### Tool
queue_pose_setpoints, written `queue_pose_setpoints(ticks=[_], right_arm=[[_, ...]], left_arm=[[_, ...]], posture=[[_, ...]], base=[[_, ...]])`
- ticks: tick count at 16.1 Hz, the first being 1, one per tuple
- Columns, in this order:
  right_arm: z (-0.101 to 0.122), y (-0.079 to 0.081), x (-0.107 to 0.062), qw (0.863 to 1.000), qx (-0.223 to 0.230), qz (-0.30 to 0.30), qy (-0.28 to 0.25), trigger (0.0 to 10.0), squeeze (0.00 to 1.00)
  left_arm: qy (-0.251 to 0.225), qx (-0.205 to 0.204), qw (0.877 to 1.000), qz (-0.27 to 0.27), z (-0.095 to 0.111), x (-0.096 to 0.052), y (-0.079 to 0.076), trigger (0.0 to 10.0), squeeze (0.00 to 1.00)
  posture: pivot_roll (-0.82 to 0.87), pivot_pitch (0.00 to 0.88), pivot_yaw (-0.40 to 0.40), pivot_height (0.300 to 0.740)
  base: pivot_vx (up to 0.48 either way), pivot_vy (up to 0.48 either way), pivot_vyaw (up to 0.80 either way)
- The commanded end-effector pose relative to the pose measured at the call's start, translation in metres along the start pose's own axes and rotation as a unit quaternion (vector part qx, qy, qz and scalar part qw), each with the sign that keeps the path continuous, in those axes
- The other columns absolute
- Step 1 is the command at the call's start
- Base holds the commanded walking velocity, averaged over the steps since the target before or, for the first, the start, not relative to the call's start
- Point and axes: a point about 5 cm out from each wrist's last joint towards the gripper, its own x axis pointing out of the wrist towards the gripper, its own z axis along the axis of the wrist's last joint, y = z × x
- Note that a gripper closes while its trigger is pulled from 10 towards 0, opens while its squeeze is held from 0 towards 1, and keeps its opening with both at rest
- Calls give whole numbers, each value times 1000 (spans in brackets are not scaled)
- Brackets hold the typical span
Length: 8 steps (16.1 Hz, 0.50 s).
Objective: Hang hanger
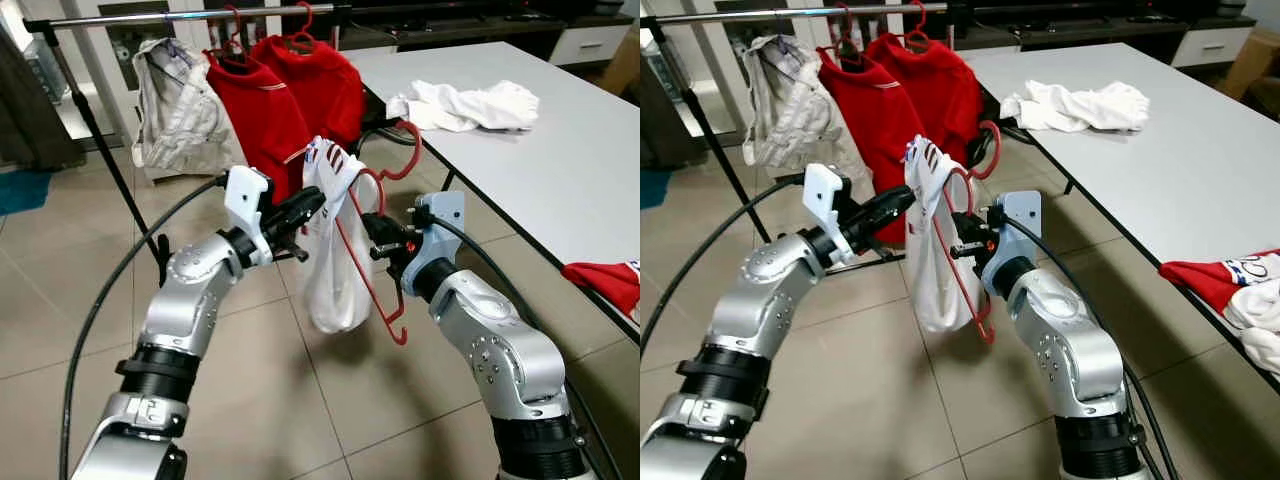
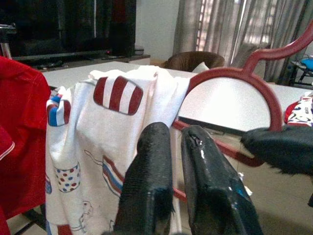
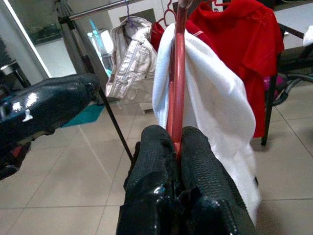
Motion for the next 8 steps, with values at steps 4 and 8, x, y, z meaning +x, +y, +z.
queue_pose_setpoints(ticks=[4, 8], right_arm=[[21, 15, -1, 998, -16, 44, -36, 10000, 0], [23, 21, -1, 997, -17, 61, -40, 10000, 0]], left_arm=[[14, 10, 999, -40, 7, -11, 23, 10000, 1000], [32, 22, 998, -59, 2, -3, 21, 10000, 1000]], posture=[[-142, 0, 25, 740], [-140, 0, 26, 740]], base=[[0, 0, 0], [0, 0, 0]])
